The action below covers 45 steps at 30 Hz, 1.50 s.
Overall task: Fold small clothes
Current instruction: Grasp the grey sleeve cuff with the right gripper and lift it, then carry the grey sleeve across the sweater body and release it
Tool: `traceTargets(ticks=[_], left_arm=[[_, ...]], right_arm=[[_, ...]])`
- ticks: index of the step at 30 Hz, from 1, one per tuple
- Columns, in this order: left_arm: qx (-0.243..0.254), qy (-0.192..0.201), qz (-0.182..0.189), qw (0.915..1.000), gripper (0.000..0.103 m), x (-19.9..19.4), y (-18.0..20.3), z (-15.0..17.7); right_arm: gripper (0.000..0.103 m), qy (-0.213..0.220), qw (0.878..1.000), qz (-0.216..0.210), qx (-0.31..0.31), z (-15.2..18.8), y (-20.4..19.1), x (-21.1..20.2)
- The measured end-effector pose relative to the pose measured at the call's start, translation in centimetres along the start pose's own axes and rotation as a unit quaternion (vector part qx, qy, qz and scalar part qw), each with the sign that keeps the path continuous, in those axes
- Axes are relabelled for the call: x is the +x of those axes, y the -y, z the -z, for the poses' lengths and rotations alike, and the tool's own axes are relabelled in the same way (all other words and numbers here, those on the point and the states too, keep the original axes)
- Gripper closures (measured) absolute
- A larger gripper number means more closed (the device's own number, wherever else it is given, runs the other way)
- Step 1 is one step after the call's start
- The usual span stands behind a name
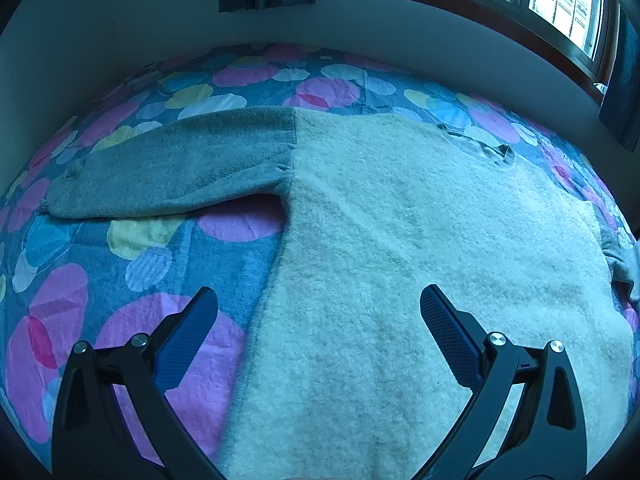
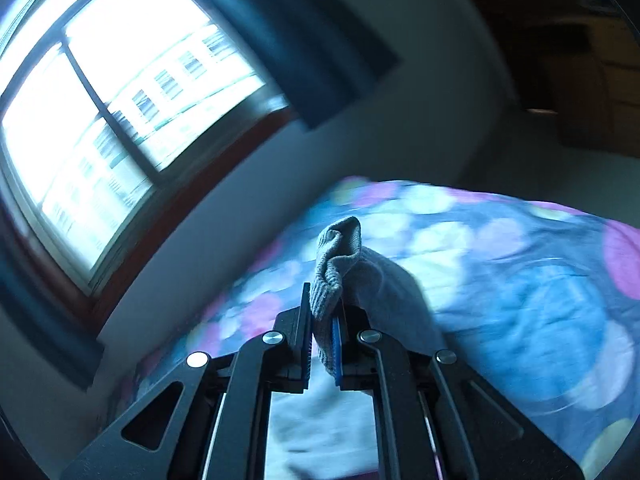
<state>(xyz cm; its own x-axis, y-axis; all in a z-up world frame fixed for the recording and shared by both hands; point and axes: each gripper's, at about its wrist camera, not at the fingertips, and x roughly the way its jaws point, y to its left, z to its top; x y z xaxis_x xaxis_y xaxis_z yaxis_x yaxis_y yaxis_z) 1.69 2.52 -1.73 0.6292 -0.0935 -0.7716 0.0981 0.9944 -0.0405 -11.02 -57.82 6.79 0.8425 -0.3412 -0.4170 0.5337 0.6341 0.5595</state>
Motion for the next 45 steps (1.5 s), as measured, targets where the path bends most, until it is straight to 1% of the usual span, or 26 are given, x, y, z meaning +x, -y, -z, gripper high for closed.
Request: traceTargets(ticks=[2,4,6,9,11,15,16,20,22,25,28,33,35,40,42,45], left_arm=[[-0.001,0.002,-0.002,1.0000,0.002,-0.2,-0.5,0.1],[-0.004,0.004,-0.003,1.0000,0.002,-0.5,-1.1,0.2],[-0.007,0.004,0.002,1.0000,0.002,-0.7,-1.6,0.3],[-0.004,0.005,0.004,1.0000,0.002,-1.0,-2.2,0.5],[-0.005,0.006,0.004,1.0000,0.002,-1.1,-2.4,0.7],[-0.007,0.002,0.007,1.0000,0.002,-1.0,-2.8,0.9],[-0.006,0.002,0.007,1.0000,0.002,-0.9,-2.8,0.9],[-0.008,0.000,0.011,0.9999,0.002,-0.8,-2.9,0.9],[-0.007,0.000,0.012,0.9999,0.002,-0.8,-2.9,1.0],[-0.005,-0.002,0.013,0.9999,0.002,-0.7,-2.7,1.1],[-0.005,-0.005,0.015,0.9999,0.002,-0.6,-2.7,1.2],[-0.004,-0.006,0.016,0.9998,0.002,-0.4,-2.6,1.3],[-0.004,-0.007,0.018,0.9998,0.002,-0.4,-2.5,1.3],[-0.004,-0.012,0.020,0.9997,0.002,-0.1,-2.3,1.5],[-0.004,-0.013,0.022,0.9997,0.002,-0.1,-2.3,1.5],[-0.003,-0.013,0.023,0.9996,0.002,0.0,-2.2,1.5]], right_arm=[[0.095,-0.012,0.999,-0.028,-0.029,1.6,-5.0,1.6],[0.095,-0.028,0.996,-0.053,-0.063,4.0,-9.8,3.0],[0.095,-0.049,0.992,-0.076,-0.087,6.7,-14.0,4.4],[0.095,-0.077,0.983,-0.105,-0.128,11.0,-19.1,5.3],[0.095,-0.092,0.974,-0.117,-0.173,14.4,-22.3,5.8],[0.095,-0.120,0.954,-0.133,-0.242,20.3,-26.6,6.3],[0.095,-0.132,0.947,-0.138,-0.260,22.0,-27.3,6.4],[0.095,-0.170,0.924,-0.153,-0.306,27.0,-29.5,6.1],[0.095,-0.190,0.912,-0.157,-0.328,29.1,-29.9,6.2],[0.095,-0.210,0.897,-0.156,-0.357,31.6,-30.6,6.7],[0.095,-0.232,0.885,-0.162,-0.371,33.5,-30.8,7.2],[0.095,-0.244,0.876,-0.178,-0.377,34.7,-31.2,7.1],[0.095,-0.250,0.871,-0.186,-0.381,35.2,-31.5,7.1],[0.095,-0.260,0.857,-0.189,-0.401,36.8,-32.3,7.2],[0.095,-0.287,0.844,-0.193,-0.410,37.8,-32.6,7.7],[0.093,-0.305,0.832,-0.199,-0.419,38.9,-32.6,7.9]])
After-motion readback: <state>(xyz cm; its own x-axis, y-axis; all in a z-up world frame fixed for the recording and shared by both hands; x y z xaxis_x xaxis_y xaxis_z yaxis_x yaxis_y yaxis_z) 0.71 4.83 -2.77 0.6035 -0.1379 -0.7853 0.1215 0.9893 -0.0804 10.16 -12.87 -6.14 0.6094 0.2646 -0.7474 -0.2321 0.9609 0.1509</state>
